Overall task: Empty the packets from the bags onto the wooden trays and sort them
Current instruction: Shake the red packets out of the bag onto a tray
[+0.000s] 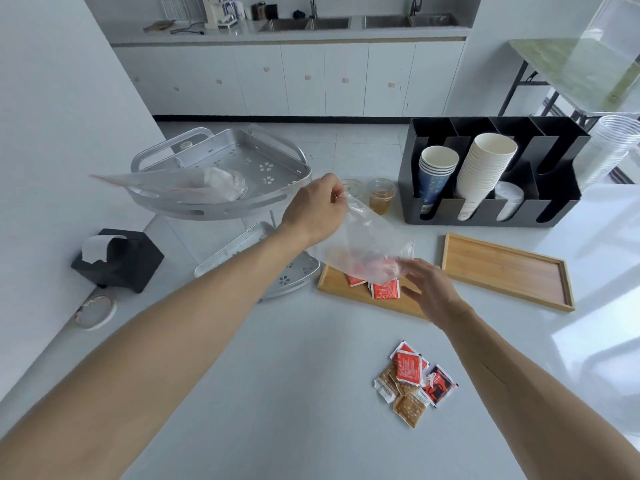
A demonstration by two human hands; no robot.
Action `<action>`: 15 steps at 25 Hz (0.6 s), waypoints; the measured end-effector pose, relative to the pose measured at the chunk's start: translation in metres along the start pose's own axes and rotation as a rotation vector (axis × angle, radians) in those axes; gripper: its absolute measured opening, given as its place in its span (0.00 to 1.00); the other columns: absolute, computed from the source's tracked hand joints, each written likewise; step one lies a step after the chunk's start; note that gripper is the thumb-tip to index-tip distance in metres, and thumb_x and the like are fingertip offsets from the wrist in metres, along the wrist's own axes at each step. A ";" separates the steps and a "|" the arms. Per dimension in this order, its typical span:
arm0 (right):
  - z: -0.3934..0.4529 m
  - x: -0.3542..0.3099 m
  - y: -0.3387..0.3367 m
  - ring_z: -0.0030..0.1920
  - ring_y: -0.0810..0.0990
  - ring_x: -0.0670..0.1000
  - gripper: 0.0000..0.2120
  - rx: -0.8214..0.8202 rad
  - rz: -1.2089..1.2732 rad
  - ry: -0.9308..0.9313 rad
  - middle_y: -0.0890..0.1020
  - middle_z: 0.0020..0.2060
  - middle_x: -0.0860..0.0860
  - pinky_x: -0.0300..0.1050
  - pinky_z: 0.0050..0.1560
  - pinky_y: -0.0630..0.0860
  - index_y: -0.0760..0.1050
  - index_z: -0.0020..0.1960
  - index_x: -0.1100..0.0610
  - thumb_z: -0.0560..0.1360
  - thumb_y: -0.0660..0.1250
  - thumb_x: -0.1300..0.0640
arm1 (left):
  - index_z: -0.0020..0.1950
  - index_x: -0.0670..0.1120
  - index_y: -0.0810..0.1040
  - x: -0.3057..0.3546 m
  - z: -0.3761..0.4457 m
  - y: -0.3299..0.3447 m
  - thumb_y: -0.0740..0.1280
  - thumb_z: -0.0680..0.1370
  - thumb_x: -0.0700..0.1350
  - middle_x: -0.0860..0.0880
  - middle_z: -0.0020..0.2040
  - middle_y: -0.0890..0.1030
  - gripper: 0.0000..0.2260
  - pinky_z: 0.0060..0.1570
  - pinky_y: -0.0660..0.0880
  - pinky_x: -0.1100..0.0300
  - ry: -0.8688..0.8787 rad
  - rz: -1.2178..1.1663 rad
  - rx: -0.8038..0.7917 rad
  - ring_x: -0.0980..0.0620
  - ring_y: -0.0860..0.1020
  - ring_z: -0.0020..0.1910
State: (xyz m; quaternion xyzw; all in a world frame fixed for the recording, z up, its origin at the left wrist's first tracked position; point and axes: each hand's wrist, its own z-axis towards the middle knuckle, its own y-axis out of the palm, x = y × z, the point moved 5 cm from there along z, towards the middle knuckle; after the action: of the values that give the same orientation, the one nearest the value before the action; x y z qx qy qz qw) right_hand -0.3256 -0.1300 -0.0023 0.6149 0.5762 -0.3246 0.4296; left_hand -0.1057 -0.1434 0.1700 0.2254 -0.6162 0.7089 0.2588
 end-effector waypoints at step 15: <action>-0.070 0.132 0.137 0.30 0.71 0.49 0.14 -0.327 -0.390 0.332 0.82 0.39 0.55 0.41 0.30 0.62 0.70 0.42 0.53 0.68 0.76 0.61 | 0.53 0.46 0.66 -0.250 -0.232 -0.009 0.55 0.83 0.46 0.47 0.36 0.77 0.05 0.37 0.71 0.54 -0.650 -0.146 0.056 0.43 0.74 0.34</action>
State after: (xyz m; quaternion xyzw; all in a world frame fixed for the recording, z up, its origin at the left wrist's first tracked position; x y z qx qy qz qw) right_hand -0.1807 -0.0059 -0.0699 0.4599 0.7904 -0.1992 0.3522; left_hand 0.0910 0.0653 -0.0148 0.4904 -0.6288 0.5962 0.0927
